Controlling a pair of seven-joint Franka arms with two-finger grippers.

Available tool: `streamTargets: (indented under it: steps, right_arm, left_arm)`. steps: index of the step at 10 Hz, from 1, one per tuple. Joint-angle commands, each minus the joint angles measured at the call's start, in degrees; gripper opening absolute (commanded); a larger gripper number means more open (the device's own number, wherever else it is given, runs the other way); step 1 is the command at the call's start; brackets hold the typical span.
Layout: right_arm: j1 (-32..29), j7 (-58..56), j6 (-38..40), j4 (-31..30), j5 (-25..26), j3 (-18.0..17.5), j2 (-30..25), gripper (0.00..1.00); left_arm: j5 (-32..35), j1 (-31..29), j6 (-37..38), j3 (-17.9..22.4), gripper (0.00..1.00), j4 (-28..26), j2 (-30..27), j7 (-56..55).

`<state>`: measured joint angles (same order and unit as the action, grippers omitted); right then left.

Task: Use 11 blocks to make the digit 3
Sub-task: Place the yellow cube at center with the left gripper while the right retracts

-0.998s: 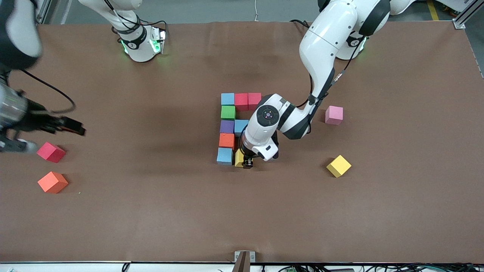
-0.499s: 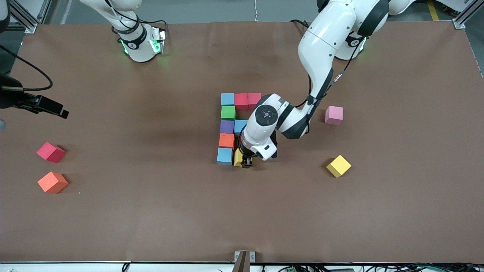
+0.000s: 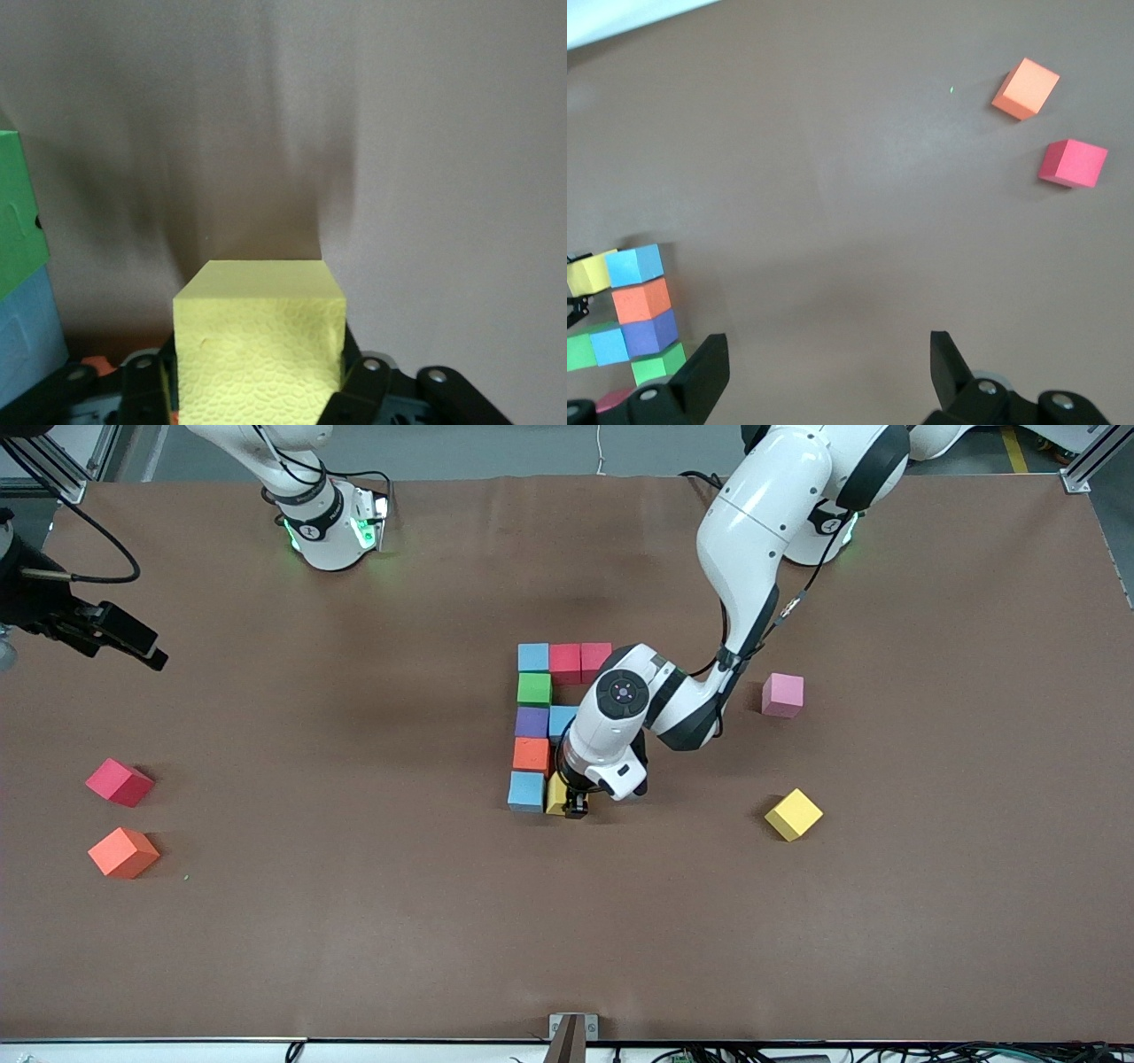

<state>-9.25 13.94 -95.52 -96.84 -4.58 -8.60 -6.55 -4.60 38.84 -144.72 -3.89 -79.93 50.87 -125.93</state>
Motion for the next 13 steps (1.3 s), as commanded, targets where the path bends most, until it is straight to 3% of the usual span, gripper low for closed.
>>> streamTargets:
  steps: [1,4,7,9,13]
  right_arm:
    - [-0.7,0.1,-2.0,-0.8,-0.4,0.2,-1.3,1.0]
    - [-0.3,0.0,-3.4,-0.8,-0.3,0.1,-0.9,1.0]
    - [-0.8,-0.3,-2.5,1.1,-0.3,0.2,-0.9,1.0]
    - [-0.6,-3.3,2.2,2.2,0.4,0.2,-1.0,1.0]
    - [-0.4,-8.0,6.1,3.5,2.4,0.2,-1.0,1.0]
  left_arm:
    - [-0.8,1.2,-0.8,0.4,1.0,1.2,1.1,0.5]
    - [-0.2,1.4,-0.3,0.6,1.0,1.1,-2.1,0.4]
    - [4.1,0.5,9.2,0.9,1.0,0.5,-6.6,0.4]
    - [10.0,-2.8,16.2,0.9,1.0,-0.9,-9.0,1.4]
    - [13.0,-11.8,17.9,0.7,1.0,-17.9,-21.8,24.2]
